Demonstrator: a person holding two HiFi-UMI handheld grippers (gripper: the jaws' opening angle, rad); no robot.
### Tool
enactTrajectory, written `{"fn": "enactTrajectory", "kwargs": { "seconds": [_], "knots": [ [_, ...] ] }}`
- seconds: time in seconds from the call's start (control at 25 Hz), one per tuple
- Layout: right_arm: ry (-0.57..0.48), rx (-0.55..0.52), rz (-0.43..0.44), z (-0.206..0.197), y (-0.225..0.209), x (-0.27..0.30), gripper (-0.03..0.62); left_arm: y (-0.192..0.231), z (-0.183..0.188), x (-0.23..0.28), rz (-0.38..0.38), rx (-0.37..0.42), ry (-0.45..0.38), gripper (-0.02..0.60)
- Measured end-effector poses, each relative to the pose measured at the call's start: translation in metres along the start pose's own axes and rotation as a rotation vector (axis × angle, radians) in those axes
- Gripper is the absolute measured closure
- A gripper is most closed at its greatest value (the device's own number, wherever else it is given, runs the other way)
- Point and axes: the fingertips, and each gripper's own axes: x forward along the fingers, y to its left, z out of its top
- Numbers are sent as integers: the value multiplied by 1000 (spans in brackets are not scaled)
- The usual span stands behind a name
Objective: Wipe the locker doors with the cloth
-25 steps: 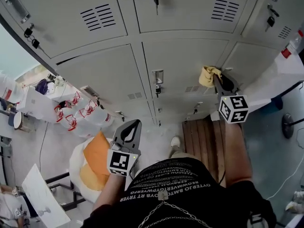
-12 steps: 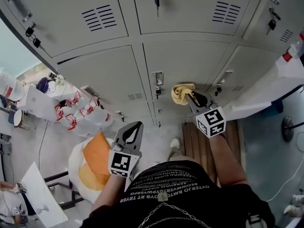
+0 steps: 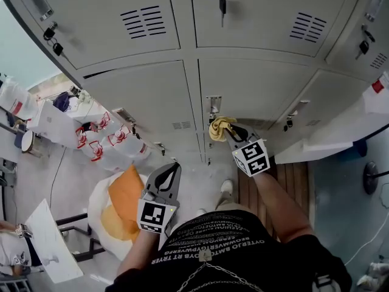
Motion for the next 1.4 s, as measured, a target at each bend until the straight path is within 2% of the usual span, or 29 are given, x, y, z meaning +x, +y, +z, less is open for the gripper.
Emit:
{"fn": "enactTrajectory", "kwargs": {
  "seconds": [0.28, 0.68, 0.96, 1.4],
  "knots": [
    [39, 13, -27, -11, -15, 16, 543, 7, 0, 2, 18, 2, 6, 577],
    [55, 71, -99, -32, -59, -11, 542, -4, 10, 25, -28, 12, -11, 577],
    [78, 76, -177, -50, -88, -33, 542, -11, 19, 33, -58, 4, -37, 577],
    [116, 120, -322, -76, -125, -67, 542, -1, 19, 17, -36, -2, -49, 577]
  ]
}}
